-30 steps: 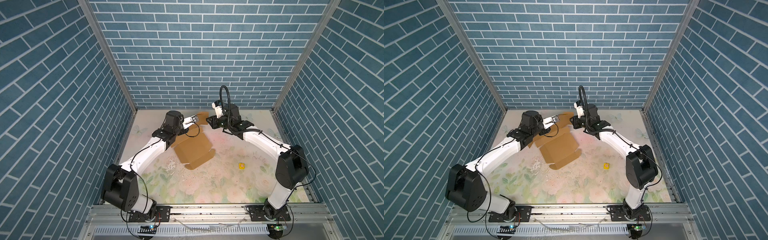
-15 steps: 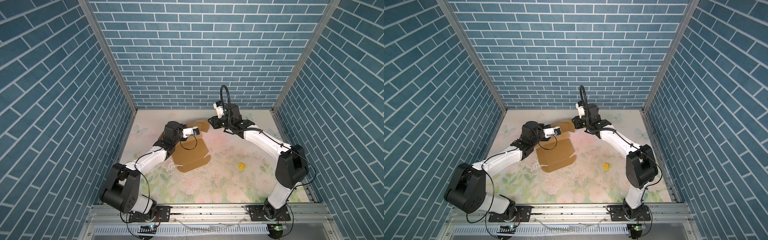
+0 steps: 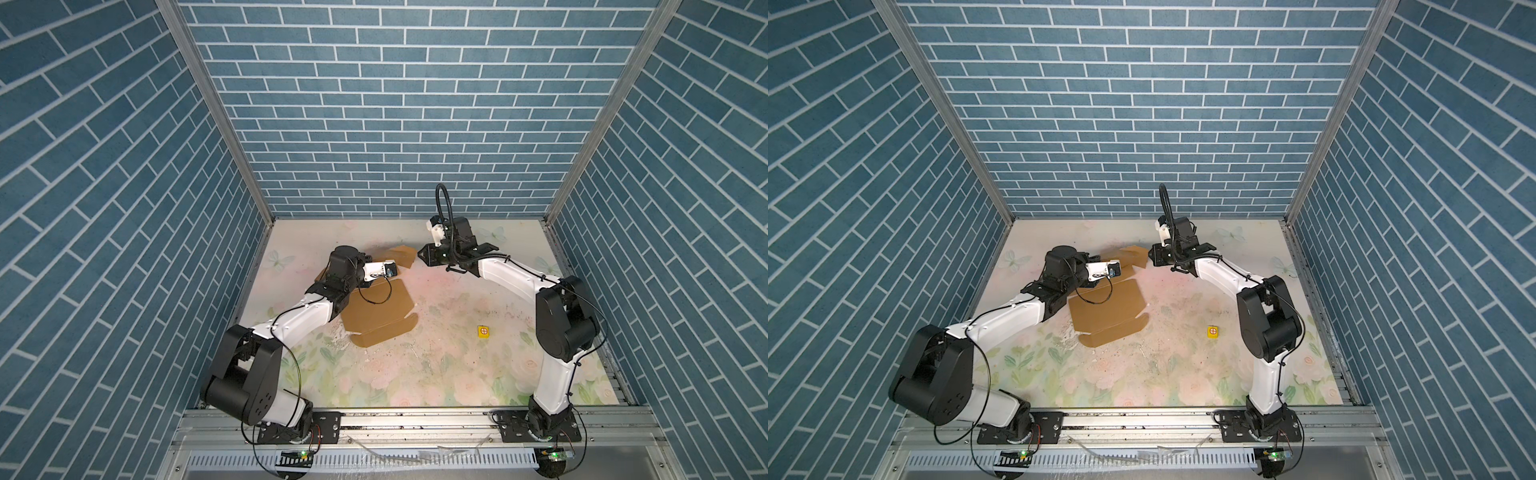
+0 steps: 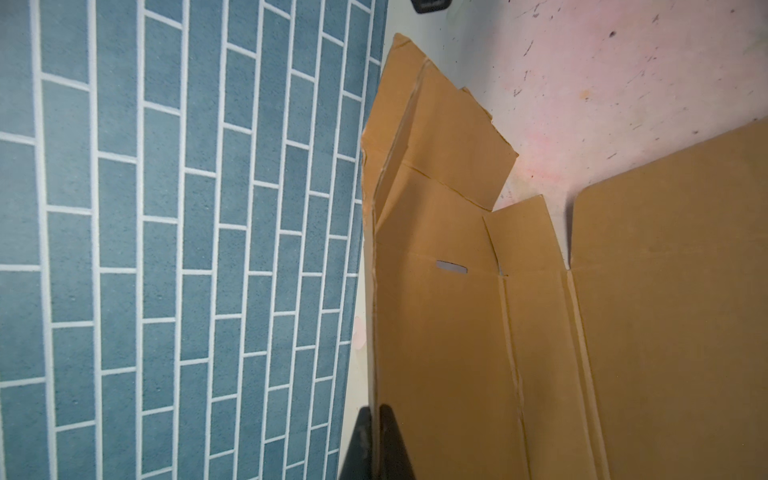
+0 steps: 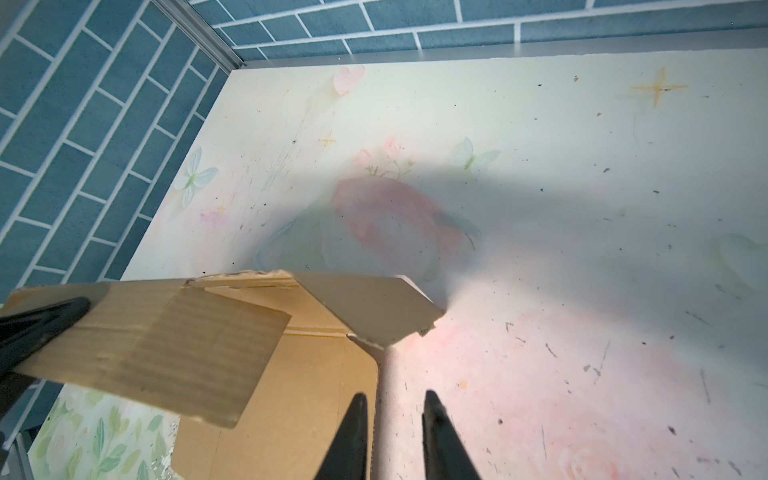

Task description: Fold the paper box

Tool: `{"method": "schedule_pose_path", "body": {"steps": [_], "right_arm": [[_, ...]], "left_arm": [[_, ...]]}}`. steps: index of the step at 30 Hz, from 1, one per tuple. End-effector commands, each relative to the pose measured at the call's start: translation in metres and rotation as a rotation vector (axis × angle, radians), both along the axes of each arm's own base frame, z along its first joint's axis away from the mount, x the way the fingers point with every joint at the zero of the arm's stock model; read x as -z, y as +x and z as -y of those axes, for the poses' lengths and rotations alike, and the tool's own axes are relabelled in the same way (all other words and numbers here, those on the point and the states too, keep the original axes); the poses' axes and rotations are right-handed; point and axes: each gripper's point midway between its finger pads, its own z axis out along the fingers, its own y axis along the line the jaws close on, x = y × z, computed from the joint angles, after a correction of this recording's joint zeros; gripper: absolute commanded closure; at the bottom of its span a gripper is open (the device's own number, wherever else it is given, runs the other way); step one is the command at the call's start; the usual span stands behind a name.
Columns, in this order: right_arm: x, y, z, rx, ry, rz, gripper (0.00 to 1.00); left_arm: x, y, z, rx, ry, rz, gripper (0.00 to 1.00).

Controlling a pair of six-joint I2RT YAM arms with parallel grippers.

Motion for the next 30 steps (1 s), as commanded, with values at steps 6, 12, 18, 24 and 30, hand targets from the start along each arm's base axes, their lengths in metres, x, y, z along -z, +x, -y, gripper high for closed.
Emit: {"method": "schedule_pose_path", "body": {"steps": [6, 12, 18, 24, 30], "right_arm": [[-0.059, 0.029, -0.019, -0.040, 0.081, 0.051, 0.76], [-0.069, 0.012, -0.050, -0.093, 0.144, 0.054, 0.86], [-0.045, 0.004, -0.075, -0.137, 0.166, -0.010, 0.89], [-0.024, -0.008, -0.093, -0.183, 0.184, -0.063, 0.90], [-0.009, -0.016, -0.100, -0.181, 0.200, -0.100, 0.91]], "left_arm": [[0.019, 0.006, -0.004, -0.023, 0.014, -0.076, 1.00], [0.024, 0.009, -0.007, -0.045, 0.008, -0.087, 1.00], [0.023, 0.011, -0.008, -0.058, -0.005, -0.088, 1.00], [0.023, 0.010, -0.007, -0.054, -0.013, -0.086, 1.00], [0.026, 0.012, -0.007, -0.052, -0.011, -0.089, 1.00]]}}
